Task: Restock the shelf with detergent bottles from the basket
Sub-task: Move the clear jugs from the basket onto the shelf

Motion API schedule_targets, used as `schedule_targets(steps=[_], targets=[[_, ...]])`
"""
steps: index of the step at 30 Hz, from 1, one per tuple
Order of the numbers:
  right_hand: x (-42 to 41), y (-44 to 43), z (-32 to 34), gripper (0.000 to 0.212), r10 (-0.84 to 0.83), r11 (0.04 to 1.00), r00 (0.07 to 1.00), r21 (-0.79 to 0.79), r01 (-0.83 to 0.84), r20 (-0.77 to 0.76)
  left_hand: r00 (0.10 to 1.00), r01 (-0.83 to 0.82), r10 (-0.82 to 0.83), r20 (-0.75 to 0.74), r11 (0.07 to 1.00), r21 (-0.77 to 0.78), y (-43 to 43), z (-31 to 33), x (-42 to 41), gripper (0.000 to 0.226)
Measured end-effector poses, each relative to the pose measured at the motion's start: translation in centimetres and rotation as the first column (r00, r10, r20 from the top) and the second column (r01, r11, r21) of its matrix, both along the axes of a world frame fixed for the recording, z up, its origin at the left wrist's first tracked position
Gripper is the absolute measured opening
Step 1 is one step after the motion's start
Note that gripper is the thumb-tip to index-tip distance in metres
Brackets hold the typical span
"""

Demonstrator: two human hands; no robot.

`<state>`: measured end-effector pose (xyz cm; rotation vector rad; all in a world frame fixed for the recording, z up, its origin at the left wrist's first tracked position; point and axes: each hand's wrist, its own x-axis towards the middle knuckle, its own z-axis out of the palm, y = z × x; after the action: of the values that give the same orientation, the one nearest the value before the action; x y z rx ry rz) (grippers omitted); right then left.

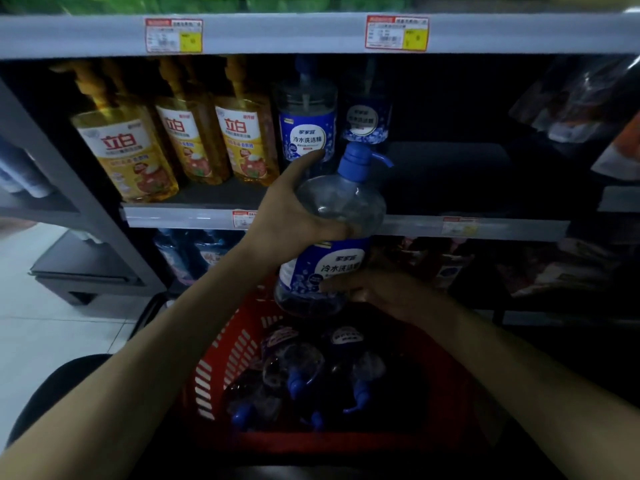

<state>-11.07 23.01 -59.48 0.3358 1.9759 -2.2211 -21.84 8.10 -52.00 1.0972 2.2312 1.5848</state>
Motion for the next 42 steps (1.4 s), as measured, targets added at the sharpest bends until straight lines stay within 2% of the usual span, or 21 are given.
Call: schedule_targets(steps=[2,6,8,11,12,15,20,24,29,32,35,42], targets=[[-0.2,-0.2,-0.4,0.068,-0.072,0.996,0.997,-0.059,0.071,-0.001,1.0,0.011,-0.011,0.006,1.0,0.014,0.1,0.1,0.0,0.114],[-0.2,0.0,-0.5,0.07,-0.097,0.989,0.995,-0.114,0.096,-0.004,0.999,0.013,-0.015,0.043,0.998,0.057,0.3,0.2,0.4,0.117],[-0.4,-0.2,-0.5,0.073,-0.104,0.986,0.994,-0.138,0.098,-0.034,0.999,-0.012,0.009,0.043,0.997,0.073,0.2,-0.1,0.7,0.107],[-0.7,-0.1,0.1,0.06,-0.145,0.982,0.984,-0.138,0.13,-0.1,0.994,-0.046,0.037,0.098,0.995,0.091,0.2,-1.0,0.5,0.078],[-0.8,0.2,0.4,0.058,-0.16,0.98,0.978,-0.139,0.142,-0.131,0.993,-0.056,0.047,0.111,0.995,0.083,0.2,-1.3,0.4,0.075],[-1.4,1.2,1.5,0.068,-0.231,0.973,0.952,-0.077,0.219,-0.201,0.99,-0.077,0.069,0.121,0.995,0.065,0.3,-1.9,-0.2,0.078],[-3.5,3.4,3.1,0.102,-0.458,0.876,0.864,0.06,0.479,-0.21,0.993,-0.086,0.078,0.091,0.992,0.093,2.1,-2.1,-0.6,0.068],[-4.5,4.8,4.4,0.099,-0.54,0.809,0.805,0.111,0.577,-0.247,0.986,-0.109,0.085,0.143,0.98,0.169,5.0,-1.5,-1.8,0.069],[-6.0,7.2,4.4,0.103,-0.554,0.773,0.773,0.153,0.615,-0.308,0.971,-0.135,0.085,0.223,0.967,0.216,8.4,-1.9,-3.6,0.067],[-6.7,8.9,3.7,0.092,-0.522,0.756,0.759,0.201,0.623,-0.389,0.961,-0.157,0.09,0.261,0.956,0.249,10.1,-3.0,-4.7,0.071],[-7.5,10.3,2.7,0.085,-0.495,0.758,0.753,0.207,0.618,-0.434,0.958,-0.192,0.119,0.261,0.942,0.276,11.6,-4.2,-5.5,0.074],[-11.6,13.5,0.7,0.088,-0.468,0.703,0.712,0.268,0.658,-0.523,0.957,-0.252,0.182,0.226,0.905,0.342,15.0,-6.3,-8.3,0.076]])
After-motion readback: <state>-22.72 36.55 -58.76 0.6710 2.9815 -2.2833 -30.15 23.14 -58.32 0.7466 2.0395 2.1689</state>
